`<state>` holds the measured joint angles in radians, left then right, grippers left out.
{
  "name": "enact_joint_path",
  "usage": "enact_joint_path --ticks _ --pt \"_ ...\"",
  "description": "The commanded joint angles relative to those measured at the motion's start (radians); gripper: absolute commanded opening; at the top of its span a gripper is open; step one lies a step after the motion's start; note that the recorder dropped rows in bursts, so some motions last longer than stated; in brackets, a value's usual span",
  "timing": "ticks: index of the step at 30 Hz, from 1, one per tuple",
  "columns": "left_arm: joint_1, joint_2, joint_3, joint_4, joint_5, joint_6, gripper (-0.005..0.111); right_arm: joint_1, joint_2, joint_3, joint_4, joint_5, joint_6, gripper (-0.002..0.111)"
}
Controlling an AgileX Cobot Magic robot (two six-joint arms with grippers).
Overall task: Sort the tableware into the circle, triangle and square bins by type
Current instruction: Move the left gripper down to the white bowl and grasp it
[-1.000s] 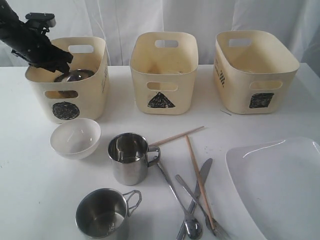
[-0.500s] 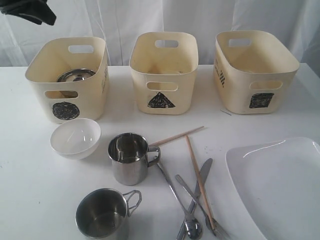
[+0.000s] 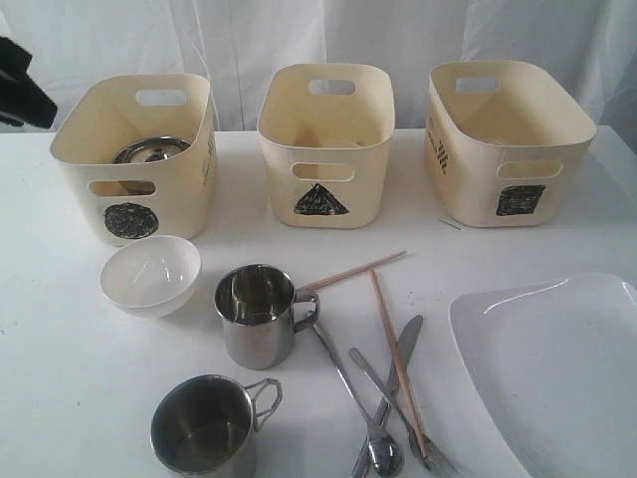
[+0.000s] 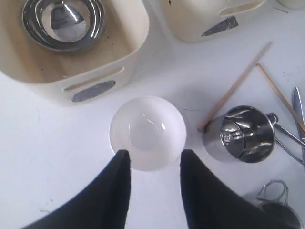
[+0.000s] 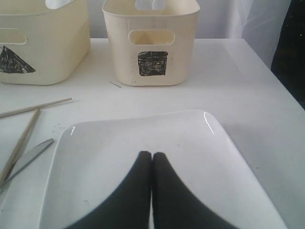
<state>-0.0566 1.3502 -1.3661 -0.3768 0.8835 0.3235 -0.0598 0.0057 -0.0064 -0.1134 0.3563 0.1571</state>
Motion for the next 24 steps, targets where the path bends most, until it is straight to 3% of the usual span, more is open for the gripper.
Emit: enact_joint_path --ticks 1,6,12,24 --pt "-0.003 -0.144 0.172 -0.01 -0.064 -0.013 0.04 0.002 -0.006 0.006 -0.003 -0.013 0.003 0.0" --pt "-0.003 -0.193 0.342 -0.04 -0.106 -0.017 0.04 0.002 -0.006 0.006 -0.003 -0.013 0.003 0.0" --pt "-0.003 -0.155 0.476 -0.14 -0.198 0.031 0.057 0.002 -0.006 0.006 -0.003 -0.013 0.003 0.0" --pt "-0.005 0.028 0.497 -0.147 -0.411 0.05 0.064 0.002 -0.006 0.006 -0.003 -0.013 0.003 0.0"
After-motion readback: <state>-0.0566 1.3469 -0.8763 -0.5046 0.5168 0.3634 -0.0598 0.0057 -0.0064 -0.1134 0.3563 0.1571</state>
